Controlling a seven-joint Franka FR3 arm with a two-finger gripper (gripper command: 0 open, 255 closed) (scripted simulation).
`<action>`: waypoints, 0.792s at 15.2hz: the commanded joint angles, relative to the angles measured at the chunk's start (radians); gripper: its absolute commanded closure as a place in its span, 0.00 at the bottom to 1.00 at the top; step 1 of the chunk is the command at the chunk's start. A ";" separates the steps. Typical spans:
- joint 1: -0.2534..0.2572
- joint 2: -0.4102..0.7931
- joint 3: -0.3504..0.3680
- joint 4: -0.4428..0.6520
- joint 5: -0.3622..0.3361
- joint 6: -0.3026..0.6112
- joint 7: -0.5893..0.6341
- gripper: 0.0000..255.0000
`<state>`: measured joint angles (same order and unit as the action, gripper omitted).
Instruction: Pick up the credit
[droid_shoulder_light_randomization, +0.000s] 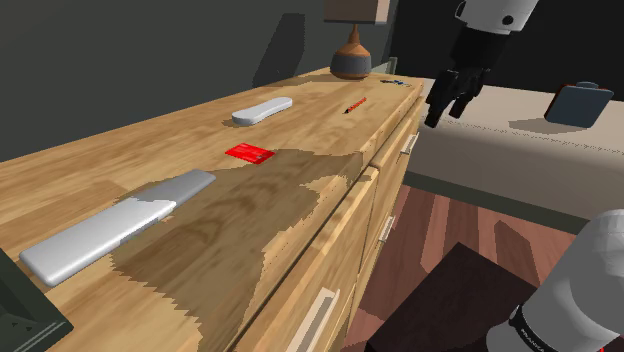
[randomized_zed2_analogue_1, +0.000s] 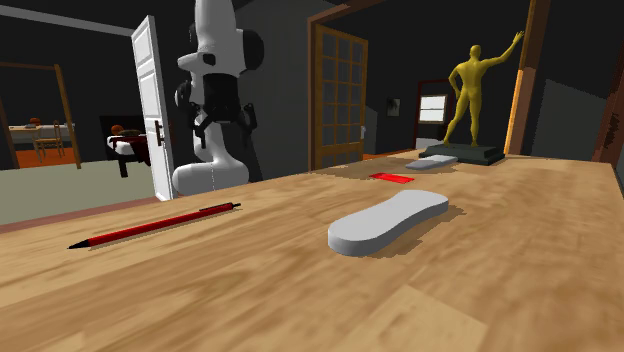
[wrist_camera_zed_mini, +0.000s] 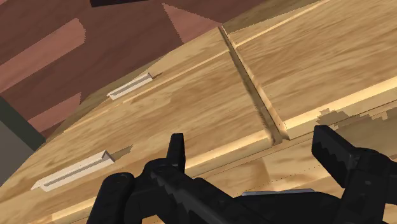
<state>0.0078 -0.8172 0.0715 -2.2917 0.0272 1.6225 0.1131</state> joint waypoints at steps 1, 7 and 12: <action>0.000 0.000 0.000 0.000 0.000 0.000 0.000 0.00; 0.042 0.110 0.070 0.008 0.041 0.188 0.019 0.00; 0.069 0.218 0.131 0.043 0.057 0.333 0.034 0.00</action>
<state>0.0698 -0.6253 0.1841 -2.2622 0.0808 1.9253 0.1374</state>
